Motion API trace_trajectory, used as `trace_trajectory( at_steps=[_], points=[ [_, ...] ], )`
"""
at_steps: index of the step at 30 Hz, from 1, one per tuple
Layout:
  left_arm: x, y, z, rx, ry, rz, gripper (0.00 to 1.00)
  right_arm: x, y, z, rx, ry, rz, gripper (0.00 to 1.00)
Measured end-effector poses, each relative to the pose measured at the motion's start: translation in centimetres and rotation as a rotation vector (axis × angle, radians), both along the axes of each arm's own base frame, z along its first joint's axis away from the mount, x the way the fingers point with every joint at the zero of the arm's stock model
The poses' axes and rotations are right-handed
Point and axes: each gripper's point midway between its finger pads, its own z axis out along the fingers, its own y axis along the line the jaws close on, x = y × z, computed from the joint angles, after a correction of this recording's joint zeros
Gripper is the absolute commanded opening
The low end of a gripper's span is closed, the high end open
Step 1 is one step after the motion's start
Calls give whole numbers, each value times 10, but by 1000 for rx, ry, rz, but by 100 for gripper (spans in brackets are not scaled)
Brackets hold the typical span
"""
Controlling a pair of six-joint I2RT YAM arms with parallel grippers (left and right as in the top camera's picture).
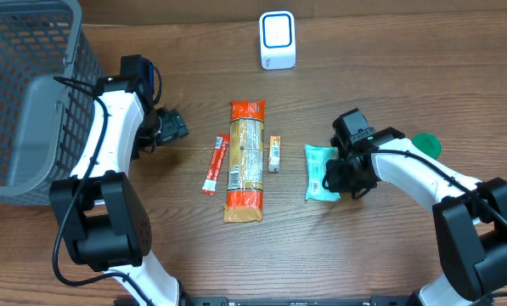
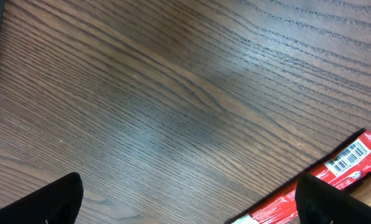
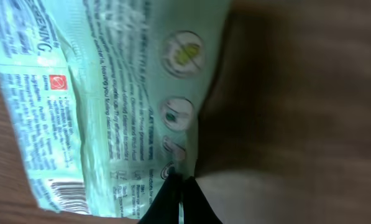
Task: Scan the item barcode
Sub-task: 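Release the jar and move the right gripper over the green wipes packet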
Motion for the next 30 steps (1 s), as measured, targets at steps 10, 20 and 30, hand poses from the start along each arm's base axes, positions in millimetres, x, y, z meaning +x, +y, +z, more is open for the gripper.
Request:
trace_trajectory(
  at_steps=[10, 20, 30],
  points=[
    [0, 0, 0, 0, 0, 0, 100, -55, -15, 5, -67, 253, -131, 32],
    [0, 0, 0, 0, 0, 0, 100, -12, 2, 56, 0, 135, -128, 4],
    [0, 0, 0, 0, 0, 0, 100, -17, 14, 53, 80, 130, -64, 4]
  ],
)
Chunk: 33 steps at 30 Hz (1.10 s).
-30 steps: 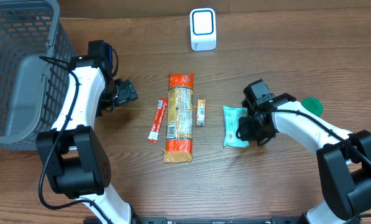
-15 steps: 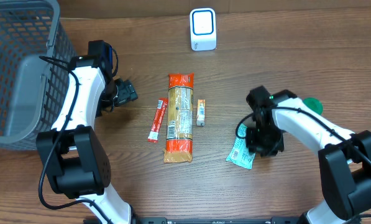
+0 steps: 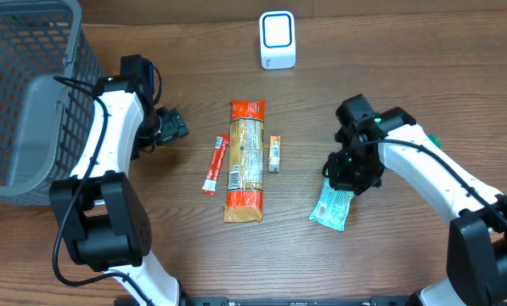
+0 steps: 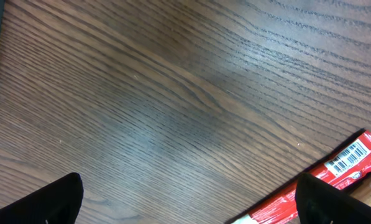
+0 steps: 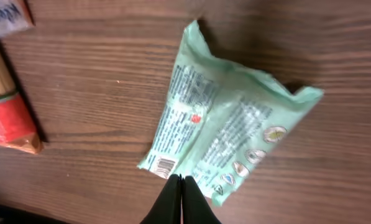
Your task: Scan the item barcode
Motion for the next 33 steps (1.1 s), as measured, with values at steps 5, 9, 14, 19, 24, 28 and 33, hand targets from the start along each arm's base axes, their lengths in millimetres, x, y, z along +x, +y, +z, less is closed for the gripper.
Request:
trace_trajectory(
  at_steps=[5, 9, 14, 19, 24, 28, 33],
  points=[
    [0, 0, 0, 0, 0, 0, 100, -10, 10, -26, 87, 0, 13, 4],
    [0, 0, 0, 0, 0, 0, 100, -12, 21, -44, 185, -47, 60, 4],
    [0, 0, 0, 0, 0, 0, 100, -13, 26, -47, 232, -93, 88, 4],
    [0, 0, 0, 0, 0, 0, 100, -3, 20, -48, 178, -158, 96, 4],
    [0, 0, 0, 0, 0, 0, 100, 35, 12, -47, 96, -335, 84, 4],
    [0, 0, 0, 0, 0, 0, 100, 55, 3, -46, 27, -423, 69, 4],
    [0, 0, 0, 0, 0, 0, 100, 53, 0, -42, 10, -398, 70, 4]
  ],
)
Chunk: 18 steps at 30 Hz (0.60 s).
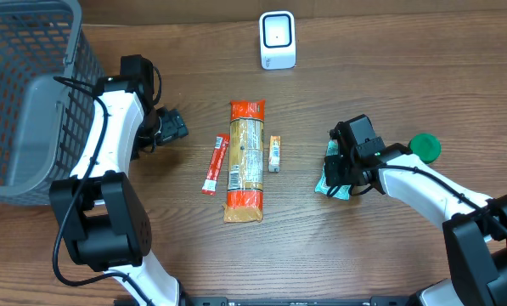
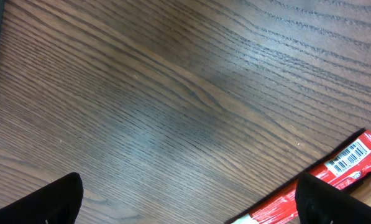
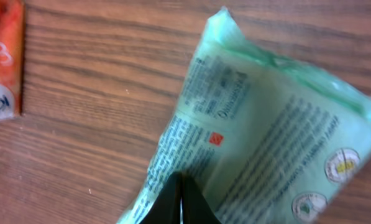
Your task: Scan the item barcode
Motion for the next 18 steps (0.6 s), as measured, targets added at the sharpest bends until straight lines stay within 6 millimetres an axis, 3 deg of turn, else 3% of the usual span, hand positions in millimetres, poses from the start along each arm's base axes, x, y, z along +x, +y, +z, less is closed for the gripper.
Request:
trace_trajectory(
  at_steps=[8, 18],
  points=[
    [0, 0, 0, 0, 0, 0, 100, 7, 17, 26, 70, 22, 25, 4],
    [0, 0, 0, 0, 0, 0, 99, -2, 23, 22, 105, 66, 57, 4]
  ],
)
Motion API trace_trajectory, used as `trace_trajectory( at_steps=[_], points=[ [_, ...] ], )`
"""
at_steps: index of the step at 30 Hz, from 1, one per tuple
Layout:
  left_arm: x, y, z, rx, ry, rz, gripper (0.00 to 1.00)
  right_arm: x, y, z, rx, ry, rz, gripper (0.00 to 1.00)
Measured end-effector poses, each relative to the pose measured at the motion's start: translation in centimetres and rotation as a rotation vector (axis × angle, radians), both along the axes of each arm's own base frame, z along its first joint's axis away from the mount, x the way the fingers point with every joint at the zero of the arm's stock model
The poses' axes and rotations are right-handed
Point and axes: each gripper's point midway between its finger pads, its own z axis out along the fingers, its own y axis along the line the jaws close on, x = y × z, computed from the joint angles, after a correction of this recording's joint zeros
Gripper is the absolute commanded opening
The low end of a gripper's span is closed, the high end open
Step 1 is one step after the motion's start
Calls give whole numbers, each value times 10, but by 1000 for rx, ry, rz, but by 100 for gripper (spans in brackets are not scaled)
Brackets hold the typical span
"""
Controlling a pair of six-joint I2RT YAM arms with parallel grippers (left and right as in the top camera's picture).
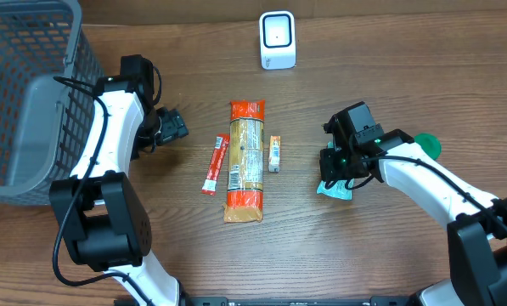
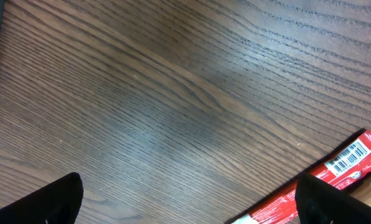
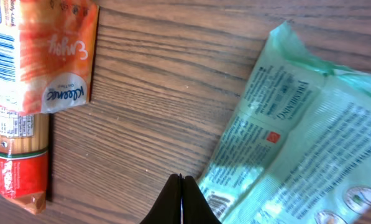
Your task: Scan the item barcode
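Observation:
A pale green packet (image 3: 297, 137) with printed text and a barcode lies on the wood, its barcode corner next to my right gripper (image 3: 181, 186). The jaws are shut, with their tips just off the packet's left edge. From overhead, only a corner of the green packet (image 1: 334, 190) shows under the right gripper (image 1: 336, 167). The white scanner (image 1: 278, 40) stands at the far middle. My left gripper (image 2: 191, 205) is open over bare wood, a red stick pack (image 2: 340, 168) beside its right finger.
A long pasta bag (image 1: 245, 160), a small orange tissue pack (image 1: 274, 154) and the red stick pack (image 1: 215, 164) lie in the middle. A grey mesh basket (image 1: 24, 93) fills the left. A green round lid (image 1: 426, 144) sits behind the right arm.
My right gripper has shifted slightly left; its shut tips were over the green packet and are now just off its left edge. The tissue pack and pasta bag now show in its view. Left arm unchanged.
First my right gripper was shut low at the green packet's right side. Then it was higher, with the packet turned and nearer the front edge. Later the packet lay under the gripper, and now the tips stand at its left edge. The left arm stayed still.

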Motion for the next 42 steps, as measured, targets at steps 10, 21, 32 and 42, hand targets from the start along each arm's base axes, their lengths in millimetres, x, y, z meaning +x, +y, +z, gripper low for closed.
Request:
trace_trajectory(
  at_steps=[10, 21, 32, 42],
  points=[
    [0, 0, 0, 0, 0, 0, 100, -14, 0, -34, 4, 75, 16, 4],
    [0, 0, 0, 0, 0, 0, 100, -31, 1, -28, 3, 169, 57, 4],
    [0, 0, 0, 0, 0, 0, 100, -33, -4, 15, -4, 194, 82, 4],
    [0, 0, 0, 0, 0, 0, 100, -42, -29, 6, -126, 232, 54, 4]
  ],
)
